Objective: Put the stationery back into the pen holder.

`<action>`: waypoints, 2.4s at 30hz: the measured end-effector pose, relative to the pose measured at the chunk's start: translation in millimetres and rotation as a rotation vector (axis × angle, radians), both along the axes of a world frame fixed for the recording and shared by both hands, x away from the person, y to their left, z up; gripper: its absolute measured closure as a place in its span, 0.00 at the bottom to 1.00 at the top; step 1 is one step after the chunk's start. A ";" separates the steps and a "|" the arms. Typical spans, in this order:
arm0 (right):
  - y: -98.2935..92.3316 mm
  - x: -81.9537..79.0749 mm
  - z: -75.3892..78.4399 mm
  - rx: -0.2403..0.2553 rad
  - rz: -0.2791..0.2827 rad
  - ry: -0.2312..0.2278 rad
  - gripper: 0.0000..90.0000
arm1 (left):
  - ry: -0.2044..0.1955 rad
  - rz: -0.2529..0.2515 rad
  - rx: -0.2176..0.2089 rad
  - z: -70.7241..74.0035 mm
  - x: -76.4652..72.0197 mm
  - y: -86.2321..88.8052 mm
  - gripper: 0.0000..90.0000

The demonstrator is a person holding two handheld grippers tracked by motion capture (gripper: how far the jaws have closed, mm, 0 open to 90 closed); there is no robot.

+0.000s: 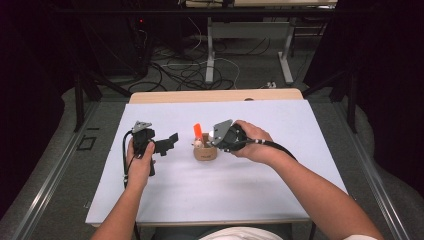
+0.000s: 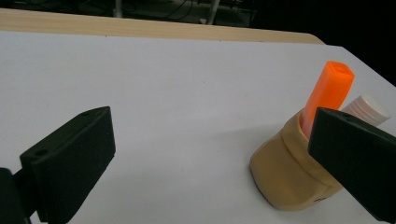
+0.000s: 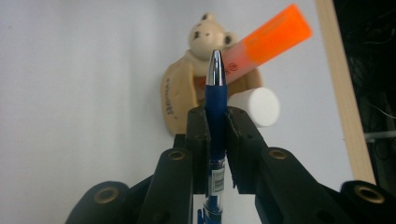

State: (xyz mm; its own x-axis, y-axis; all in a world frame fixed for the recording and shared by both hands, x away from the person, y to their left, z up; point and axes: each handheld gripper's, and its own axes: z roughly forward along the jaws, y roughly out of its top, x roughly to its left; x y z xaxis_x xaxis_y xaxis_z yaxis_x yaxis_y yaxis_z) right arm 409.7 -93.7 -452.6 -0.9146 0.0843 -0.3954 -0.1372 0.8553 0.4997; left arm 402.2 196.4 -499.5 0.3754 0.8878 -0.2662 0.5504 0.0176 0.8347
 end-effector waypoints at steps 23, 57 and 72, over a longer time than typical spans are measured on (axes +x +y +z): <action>-4.0 12.8 42.0 0.387 -0.123 -0.005 0.89 | -0.001 0.005 -0.007 0.4 -0.1 0.7 0.01; 16.2 24.6 21.1 0.714 -0.217 0.153 0.89 | 0.002 0.002 -0.007 1.2 -0.1 2.3 0.01; 17.8 32.9 2.7 0.767 -0.251 0.157 0.89 | 0.002 0.001 -0.008 1.2 0.4 2.3 0.01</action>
State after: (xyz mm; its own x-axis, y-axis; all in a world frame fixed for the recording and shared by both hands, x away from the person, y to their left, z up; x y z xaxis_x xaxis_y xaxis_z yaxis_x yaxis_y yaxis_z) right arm 442.6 -76.0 -450.0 -0.8723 0.4887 -0.0131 0.1335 0.2639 0.9553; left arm 402.6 198.7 -498.3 0.3737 0.8861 -0.2742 0.5522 0.0250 0.8333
